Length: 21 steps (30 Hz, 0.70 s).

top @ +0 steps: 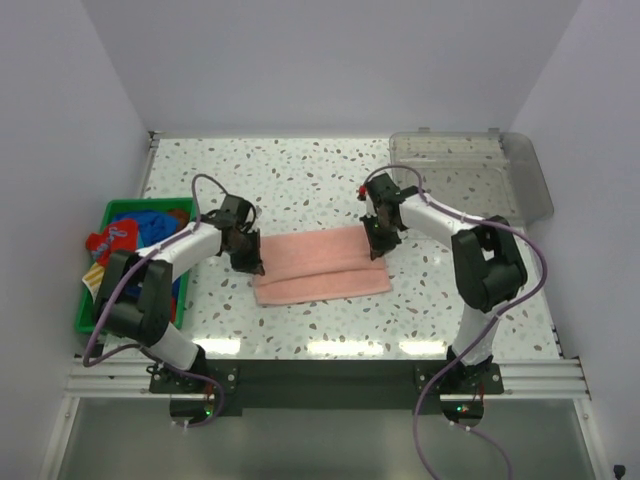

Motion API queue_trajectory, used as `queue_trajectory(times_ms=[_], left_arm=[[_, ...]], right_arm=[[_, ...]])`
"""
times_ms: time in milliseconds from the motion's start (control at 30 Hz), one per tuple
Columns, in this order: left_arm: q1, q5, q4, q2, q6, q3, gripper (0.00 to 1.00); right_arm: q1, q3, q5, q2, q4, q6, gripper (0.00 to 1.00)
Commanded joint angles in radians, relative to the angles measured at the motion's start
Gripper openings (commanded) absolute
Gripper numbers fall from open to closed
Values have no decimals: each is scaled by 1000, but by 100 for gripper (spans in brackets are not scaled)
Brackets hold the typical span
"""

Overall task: Fold and stack the towels
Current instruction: Fold the towel

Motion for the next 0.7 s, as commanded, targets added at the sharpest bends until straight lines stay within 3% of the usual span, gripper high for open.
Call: queue_trajectory(times_ms=[0,400,667], left_arm=[[29,-151,-47,-25,25,49,0],[29,-231,-164,-163,71,136,0],[29,-209,-206,-258,58,132,0]], right_arm=[[-37,33,158,-26,-72,-50,0],[-37,10,190,-208,-141,-56,0],[-35,-14,187,-316,-173,-38,0]])
